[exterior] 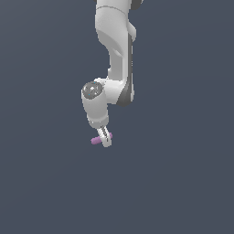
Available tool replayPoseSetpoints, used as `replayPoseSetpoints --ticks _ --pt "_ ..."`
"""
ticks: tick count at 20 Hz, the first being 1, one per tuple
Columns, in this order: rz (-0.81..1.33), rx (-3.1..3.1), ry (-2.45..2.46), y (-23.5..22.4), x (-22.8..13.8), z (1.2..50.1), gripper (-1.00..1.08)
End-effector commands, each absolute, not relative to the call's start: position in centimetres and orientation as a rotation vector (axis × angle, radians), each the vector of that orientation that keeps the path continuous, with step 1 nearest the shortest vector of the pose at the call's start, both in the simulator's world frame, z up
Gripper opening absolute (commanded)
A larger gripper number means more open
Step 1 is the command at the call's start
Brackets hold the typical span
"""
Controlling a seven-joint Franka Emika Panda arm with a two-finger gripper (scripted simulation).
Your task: Pick up the object and move it to a goal position.
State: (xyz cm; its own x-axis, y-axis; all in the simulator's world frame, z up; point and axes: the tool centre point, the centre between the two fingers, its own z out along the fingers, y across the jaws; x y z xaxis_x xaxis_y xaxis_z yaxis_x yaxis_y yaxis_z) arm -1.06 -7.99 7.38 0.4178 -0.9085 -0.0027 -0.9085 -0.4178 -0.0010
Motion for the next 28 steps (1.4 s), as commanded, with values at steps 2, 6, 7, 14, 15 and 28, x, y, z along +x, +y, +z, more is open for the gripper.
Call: replayPoseSetpoints --ticks 2,6,7,14,15,28 --pt "0.001 -2.613 1.743 -8.2 -1.1 7.0 1.00" --pt "0.000 -2.602 1.760 -8.3 -1.2 6.9 1.00" --pt "0.001 -2.607 1.753 -8.3 -1.2 6.9 1.00" --pt "0.001 -2.605 1.756 -8.3 -1.2 5.3 1.00" --pt "0.001 -2.604 1.757 -8.3 -1.2 4.8 1.00" --pt "0.000 -2.602 1.760 -8.3 -1.2 1.9 -1.00"
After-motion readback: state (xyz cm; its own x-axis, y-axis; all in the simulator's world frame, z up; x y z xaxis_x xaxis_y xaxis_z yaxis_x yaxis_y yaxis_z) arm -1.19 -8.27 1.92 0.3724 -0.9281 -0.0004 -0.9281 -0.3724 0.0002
